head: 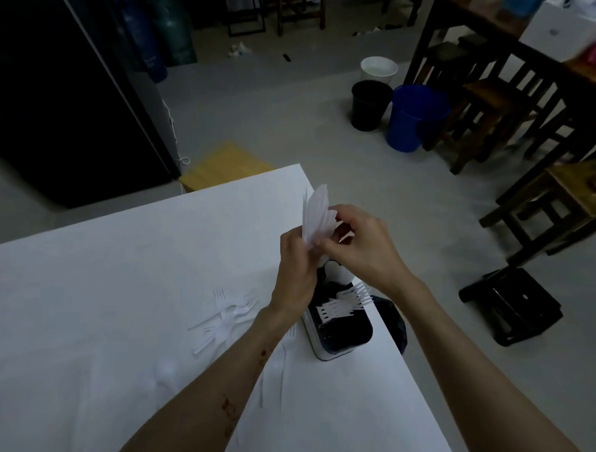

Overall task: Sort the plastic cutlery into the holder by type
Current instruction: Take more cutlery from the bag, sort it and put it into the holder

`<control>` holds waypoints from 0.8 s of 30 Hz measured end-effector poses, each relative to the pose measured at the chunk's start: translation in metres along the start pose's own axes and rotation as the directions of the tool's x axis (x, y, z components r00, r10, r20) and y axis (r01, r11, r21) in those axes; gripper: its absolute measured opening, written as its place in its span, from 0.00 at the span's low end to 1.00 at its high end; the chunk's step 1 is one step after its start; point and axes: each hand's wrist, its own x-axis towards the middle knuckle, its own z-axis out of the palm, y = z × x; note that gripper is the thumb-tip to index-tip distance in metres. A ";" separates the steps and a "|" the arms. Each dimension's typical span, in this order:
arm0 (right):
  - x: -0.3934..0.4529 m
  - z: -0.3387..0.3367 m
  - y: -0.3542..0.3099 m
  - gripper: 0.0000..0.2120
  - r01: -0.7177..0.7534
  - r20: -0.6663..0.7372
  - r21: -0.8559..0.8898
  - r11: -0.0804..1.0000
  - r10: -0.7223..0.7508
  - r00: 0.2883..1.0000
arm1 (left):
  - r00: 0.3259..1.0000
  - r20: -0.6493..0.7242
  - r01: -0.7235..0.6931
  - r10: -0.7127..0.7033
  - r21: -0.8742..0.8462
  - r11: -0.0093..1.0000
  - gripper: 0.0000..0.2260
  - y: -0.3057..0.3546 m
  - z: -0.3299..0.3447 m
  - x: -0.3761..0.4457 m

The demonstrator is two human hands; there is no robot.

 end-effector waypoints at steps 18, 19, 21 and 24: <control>0.008 0.009 -0.001 0.12 0.071 -0.103 -0.035 0.997 -0.075 0.992 | 0.947 -0.010 -0.305 0.322 0.292 0.906 0.21 -0.016 0.003 -0.006; 0.009 0.009 -0.002 0.12 0.084 -0.106 -0.045 0.995 -0.088 0.990 | 0.940 -0.031 -0.312 0.339 0.319 0.895 0.19 -0.016 0.004 -0.005; 0.010 0.009 -0.004 0.12 0.086 -0.121 -0.044 0.995 -0.090 0.989 | 0.940 -0.048 -0.298 0.337 0.366 0.882 0.17 -0.019 0.004 -0.001; 0.013 0.008 -0.004 0.12 0.050 -0.169 0.005 0.999 -0.048 0.985 | 0.948 -0.084 -0.247 0.308 0.417 0.875 0.17 -0.020 0.006 0.002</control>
